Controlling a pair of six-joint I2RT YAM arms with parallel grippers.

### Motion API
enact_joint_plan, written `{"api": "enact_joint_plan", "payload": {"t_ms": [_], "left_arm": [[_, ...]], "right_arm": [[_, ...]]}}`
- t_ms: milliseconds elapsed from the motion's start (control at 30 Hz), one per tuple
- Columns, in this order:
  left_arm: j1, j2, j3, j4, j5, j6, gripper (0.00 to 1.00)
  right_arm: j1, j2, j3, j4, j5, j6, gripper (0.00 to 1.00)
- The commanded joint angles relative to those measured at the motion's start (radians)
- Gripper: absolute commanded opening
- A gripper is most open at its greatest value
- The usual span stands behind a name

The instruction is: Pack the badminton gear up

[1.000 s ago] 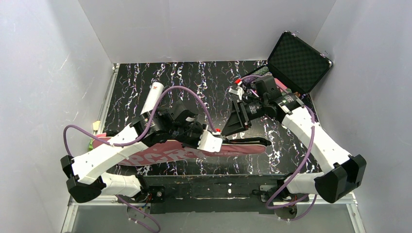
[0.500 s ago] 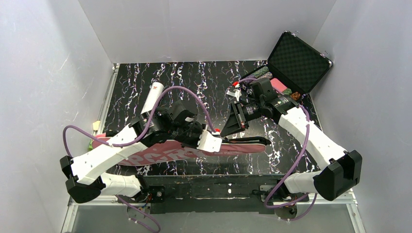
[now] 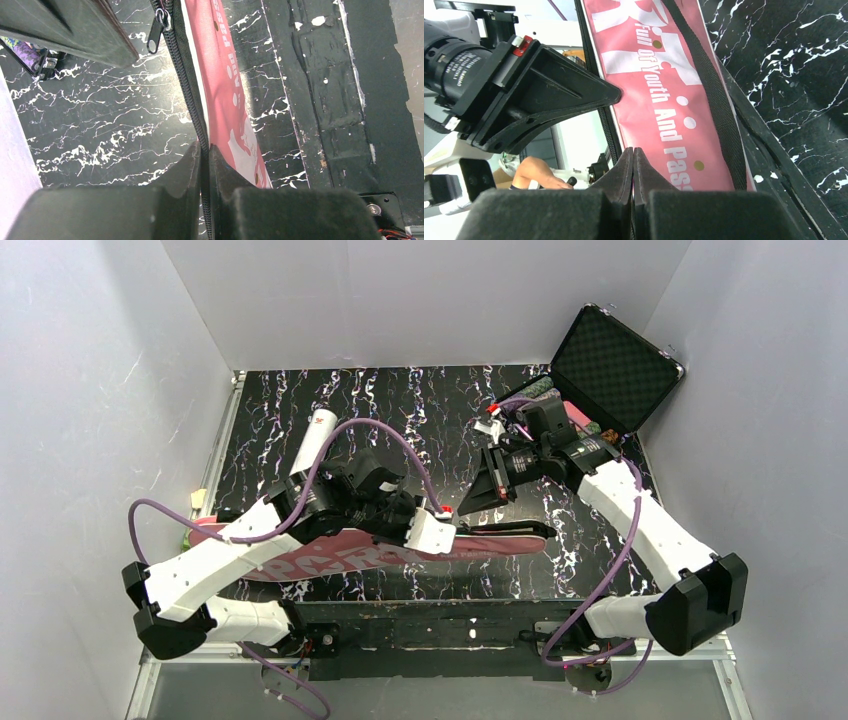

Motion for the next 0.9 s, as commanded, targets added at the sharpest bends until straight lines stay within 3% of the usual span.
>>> {"api": "enact_joint_plan", "payload": {"t_ms": [0, 233, 333, 400, 467, 633, 867], "left_arm": [[0.001, -0.051, -0.009, 0.028, -0.014, 0.011, 0.0], [0.005, -0.054, -0.02, 0.033, -0.017, 0.012, 0.0], [0.005, -0.05, -0.018, 0.041, -0.024, 0.013, 0.0], [0.005, -0.047, -0.016, 0.043, -0.025, 0.014, 0.0], [0.005, -0.045, -0.014, 0.045, -0.023, 0.014, 0.0], [0.005, -0.039, -0.008, 0.043, -0.022, 0.012, 0.0], [0.006, -0.04, -0.018, 0.045, -0.029, 0.011, 0.0]], "right_arm": [[-0.027, -0.055, 0.016, 0.033, -0.009, 0.01, 0.01], [-0.043, -0.073, -0.008, 0.071, -0.008, 0.035, 0.04], [-0.037, -0.046, 0.003, 0.005, 0.016, -0.011, 0.44], [-0.013, -0.036, 0.014, -0.028, 0.057, -0.036, 0.56], [0.01, -0.023, 0.018, -0.04, 0.075, -0.047, 0.6], [0.035, -0.005, 0.016, -0.029, 0.076, -0.044, 0.56], [0.035, -0.005, 0.02, -0.026, 0.056, -0.048, 0.26]]}}
